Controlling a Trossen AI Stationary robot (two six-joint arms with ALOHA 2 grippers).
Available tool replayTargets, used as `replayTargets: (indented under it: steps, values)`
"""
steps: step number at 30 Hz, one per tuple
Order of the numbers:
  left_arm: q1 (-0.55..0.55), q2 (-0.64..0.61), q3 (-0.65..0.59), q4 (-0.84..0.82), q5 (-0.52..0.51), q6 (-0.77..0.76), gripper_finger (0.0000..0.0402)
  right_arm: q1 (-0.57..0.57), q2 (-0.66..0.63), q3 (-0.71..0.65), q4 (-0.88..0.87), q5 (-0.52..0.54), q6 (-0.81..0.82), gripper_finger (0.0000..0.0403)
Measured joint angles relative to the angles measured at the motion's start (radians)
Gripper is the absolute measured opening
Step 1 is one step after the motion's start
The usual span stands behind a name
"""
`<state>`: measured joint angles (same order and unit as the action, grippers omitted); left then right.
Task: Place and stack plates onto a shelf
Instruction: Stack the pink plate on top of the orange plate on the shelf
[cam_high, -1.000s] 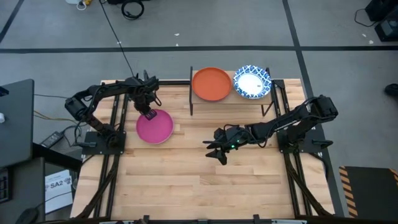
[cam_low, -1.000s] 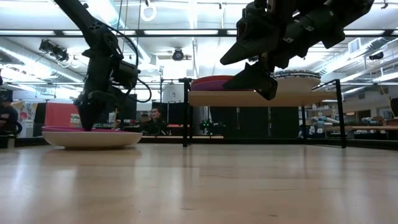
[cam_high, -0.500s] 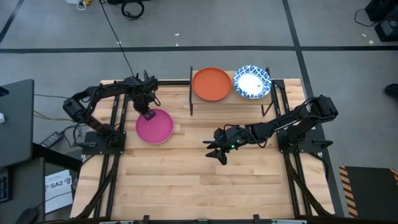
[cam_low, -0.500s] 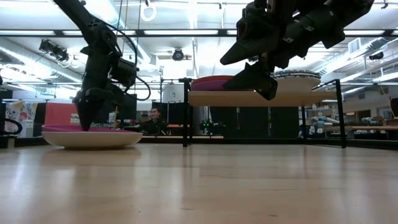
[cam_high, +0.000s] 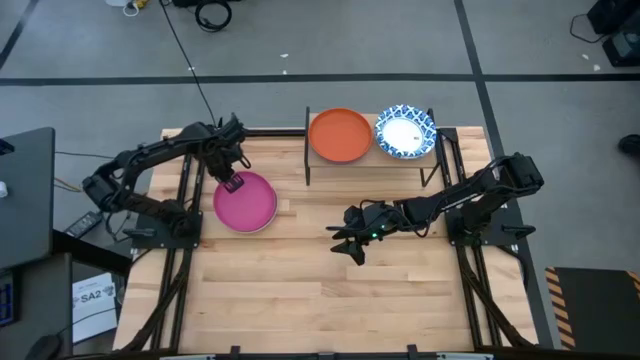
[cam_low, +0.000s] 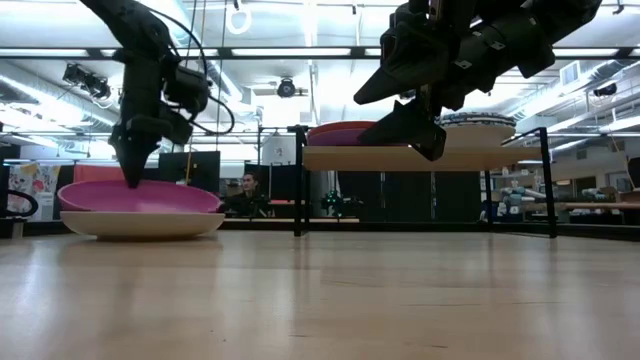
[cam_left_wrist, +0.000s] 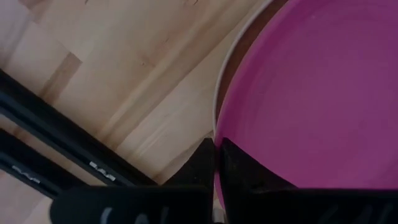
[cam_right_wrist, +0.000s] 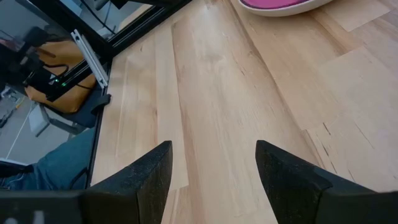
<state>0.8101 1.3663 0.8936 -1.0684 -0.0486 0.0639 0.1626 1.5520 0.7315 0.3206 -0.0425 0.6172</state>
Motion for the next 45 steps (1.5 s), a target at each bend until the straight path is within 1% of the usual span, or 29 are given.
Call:
replayTargets:
  steps: [11,16,21,24,27,30,34,39,45]
  values:
    - [0.000,-0.136,0.000,-0.031,0.011,0.000,0.0014,0.000,0.000,0.000,0.000,0.000,0.000,0.0236]
    - [0.000,-0.177,-0.001,-0.032,0.090,-0.001,0.0014,0.000,0.000,0.000,0.000,0.000,0.000,0.0236]
    - [0.000,-0.192,-0.001,-0.032,0.175,-0.026,0.0014,0.000,0.000,0.000,0.000,0.003,0.000,0.0236]
    - [-0.001,-0.192,-0.001,-0.032,0.210,-0.043,0.0014,0.000,0.000,0.000,0.001,0.056,0.015,0.0236]
    - [-0.001,-0.192,-0.001,-0.030,0.211,-0.060,0.0014,0.000,0.000,0.000,0.015,0.137,0.043,0.0236]
    - [-0.001,-0.192,-0.001,-0.030,0.211,-0.081,0.0014,0.000,0.000,0.000,0.051,0.216,0.099,0.0236]
    - [-0.013,-0.192,-0.001,-0.020,0.211,-0.115,0.0014,0.000,0.000,0.000,0.112,0.285,0.190,0.0236]
    - [-0.065,-0.192,-0.001,0.006,0.211,-0.162,0.0014,0.000,0.000,0.000,0.174,0.329,0.202,0.0236]
    - [-0.162,-0.192,-0.001,0.046,0.210,-0.233,0.0014,-0.001,0.000,0.000,0.219,0.405,0.203,0.0236]
